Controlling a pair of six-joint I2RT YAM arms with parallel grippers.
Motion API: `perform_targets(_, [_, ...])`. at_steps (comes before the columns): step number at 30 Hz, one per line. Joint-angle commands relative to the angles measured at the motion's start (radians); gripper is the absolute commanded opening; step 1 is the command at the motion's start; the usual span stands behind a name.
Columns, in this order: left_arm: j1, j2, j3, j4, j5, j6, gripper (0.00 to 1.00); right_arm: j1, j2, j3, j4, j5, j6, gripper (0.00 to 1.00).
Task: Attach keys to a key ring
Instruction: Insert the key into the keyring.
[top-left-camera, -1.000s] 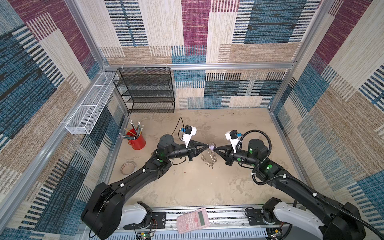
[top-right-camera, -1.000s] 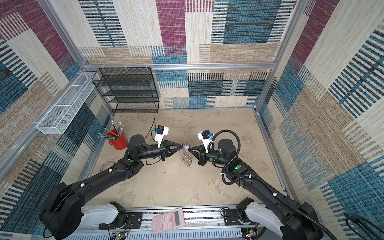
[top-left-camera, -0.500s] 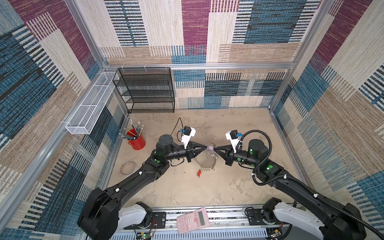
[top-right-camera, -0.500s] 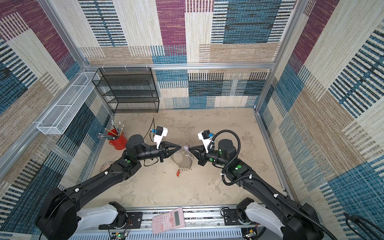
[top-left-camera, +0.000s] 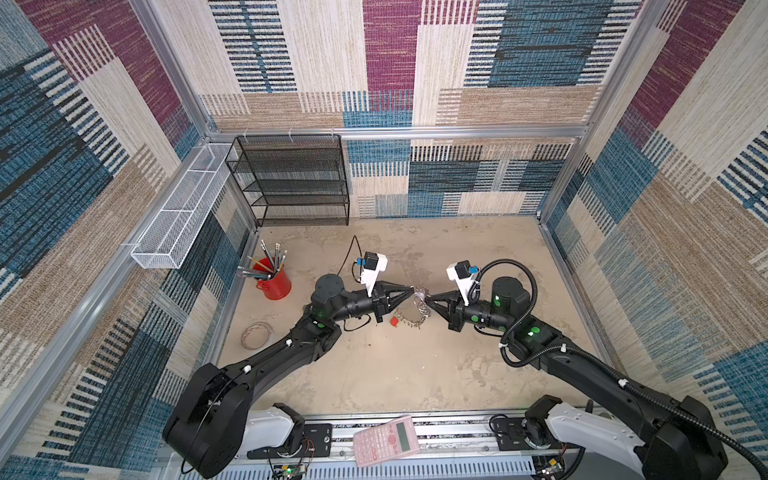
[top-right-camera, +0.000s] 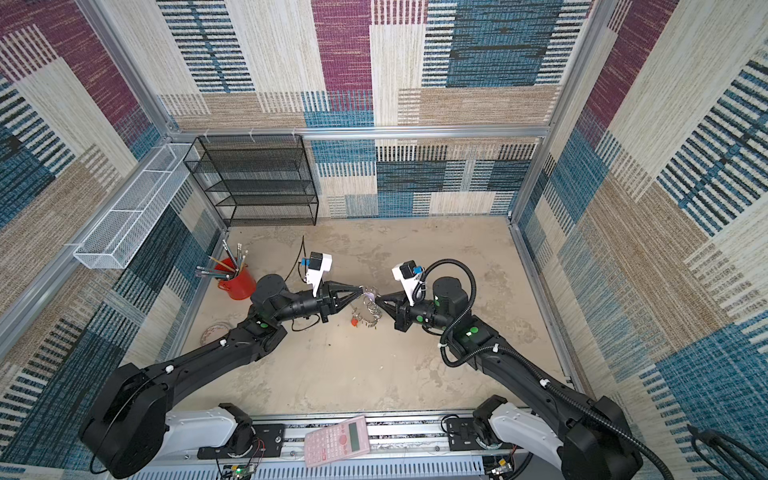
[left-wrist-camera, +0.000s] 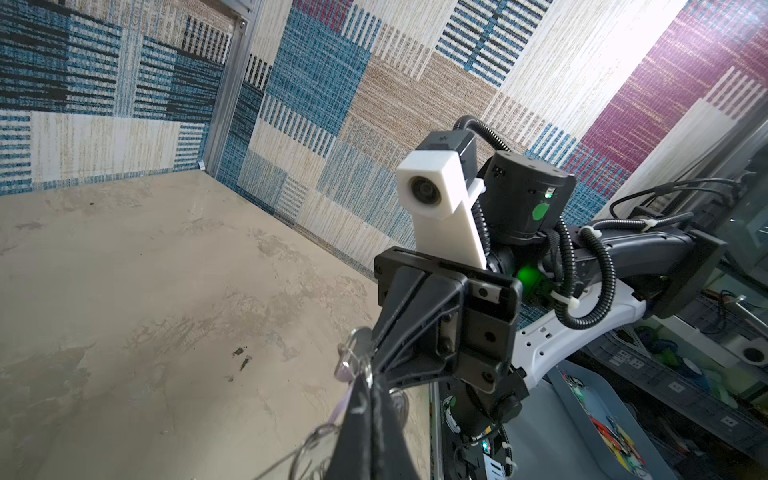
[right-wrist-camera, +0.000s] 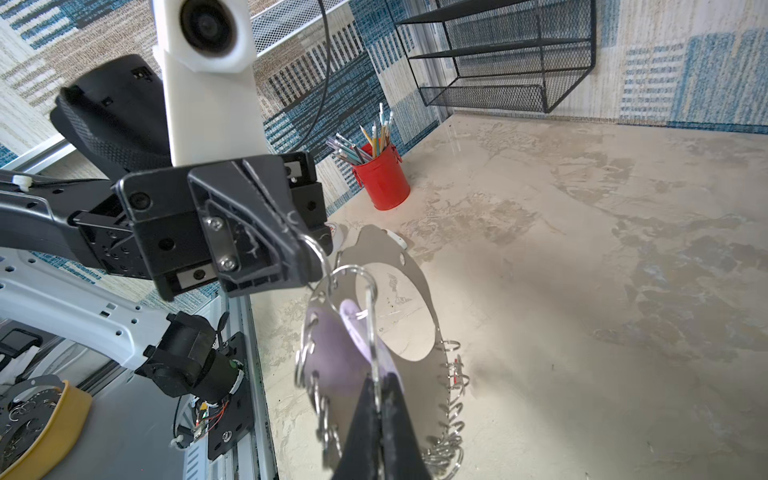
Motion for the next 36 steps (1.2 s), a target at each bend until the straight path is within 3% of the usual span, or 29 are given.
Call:
perform_targets(1, [-0.001, 0.009, -0.004, 0.185, 0.015, -0.038, 0.0, 0.016, 0.017, 0.003, -0.005, 0.007, 0.001, 0.0])
perform_targets(12, [-0.001, 0.063, -0.007, 0.303, 0.063, -0.108, 0.0, 0.036, 0.039, 0.021, -0.008, 0.016, -0.006, 0.0])
perform_targets(16, [-0.001, 0.084, -0.014, 0.36, 0.072, -0.148, 0.0, 0.036, 0.037, 0.014, 0.003, 0.033, 0.01, 0.11])
perform_targets(18, [-0.001, 0.096, -0.015, 0.389, 0.076, -0.169, 0.0, 0.036, 0.032, 0.019, -0.011, 0.052, 0.014, 0.26])
perform_targets(21, [-0.001, 0.106, -0.02, 0.417, 0.076, -0.183, 0.0, 0.025, 0.002, 0.028, -0.054, 0.133, 0.02, 0.38])
perform_targets(23, [-0.001, 0.108, -0.022, 0.42, 0.076, -0.185, 0.0, -0.012, -0.024, 0.036, -0.079, 0.163, 0.033, 0.4])
perform_targets(26, [-0.001, 0.105, -0.019, 0.411, 0.079, -0.182, 0.0, -0.076, -0.065, 0.036, -0.063, 0.103, 0.058, 0.43])
perform_targets(31, [-0.002, 0.104, -0.022, 0.402, 0.08, -0.183, 0.0, -0.066, -0.064, 0.063, 0.026, -0.08, 0.064, 0.49])
perform_targets(36, [-0.004, 0.108, -0.023, 0.398, 0.078, -0.182, 0.0, -0.013, -0.036, 0.082, 0.056, -0.109, 0.035, 0.5])
